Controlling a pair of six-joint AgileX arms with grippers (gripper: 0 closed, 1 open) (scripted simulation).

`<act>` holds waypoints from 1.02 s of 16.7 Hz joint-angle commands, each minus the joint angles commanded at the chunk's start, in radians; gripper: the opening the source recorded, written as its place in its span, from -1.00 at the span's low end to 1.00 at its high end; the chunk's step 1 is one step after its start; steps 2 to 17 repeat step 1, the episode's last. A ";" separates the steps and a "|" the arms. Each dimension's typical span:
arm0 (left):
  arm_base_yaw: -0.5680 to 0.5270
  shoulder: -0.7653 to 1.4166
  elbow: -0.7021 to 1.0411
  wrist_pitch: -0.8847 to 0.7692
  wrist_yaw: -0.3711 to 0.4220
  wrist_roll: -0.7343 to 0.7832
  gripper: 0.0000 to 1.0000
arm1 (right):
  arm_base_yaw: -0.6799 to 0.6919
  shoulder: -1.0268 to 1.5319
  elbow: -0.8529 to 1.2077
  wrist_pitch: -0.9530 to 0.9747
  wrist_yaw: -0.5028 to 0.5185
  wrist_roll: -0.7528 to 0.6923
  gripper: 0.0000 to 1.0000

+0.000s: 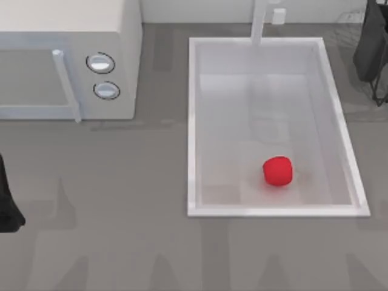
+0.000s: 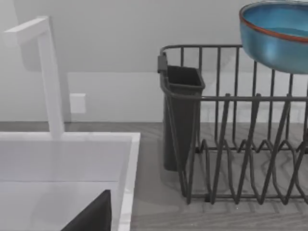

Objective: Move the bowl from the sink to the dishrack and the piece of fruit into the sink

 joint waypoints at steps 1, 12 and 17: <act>0.000 0.000 0.000 0.000 0.000 0.000 1.00 | 0.000 0.000 0.000 0.000 0.000 0.000 1.00; 0.000 0.000 0.000 0.000 0.000 0.000 1.00 | 0.000 0.000 0.000 0.000 0.000 0.000 1.00; 0.000 0.000 0.000 0.000 0.000 0.000 1.00 | 0.000 0.000 0.000 0.000 0.000 0.000 1.00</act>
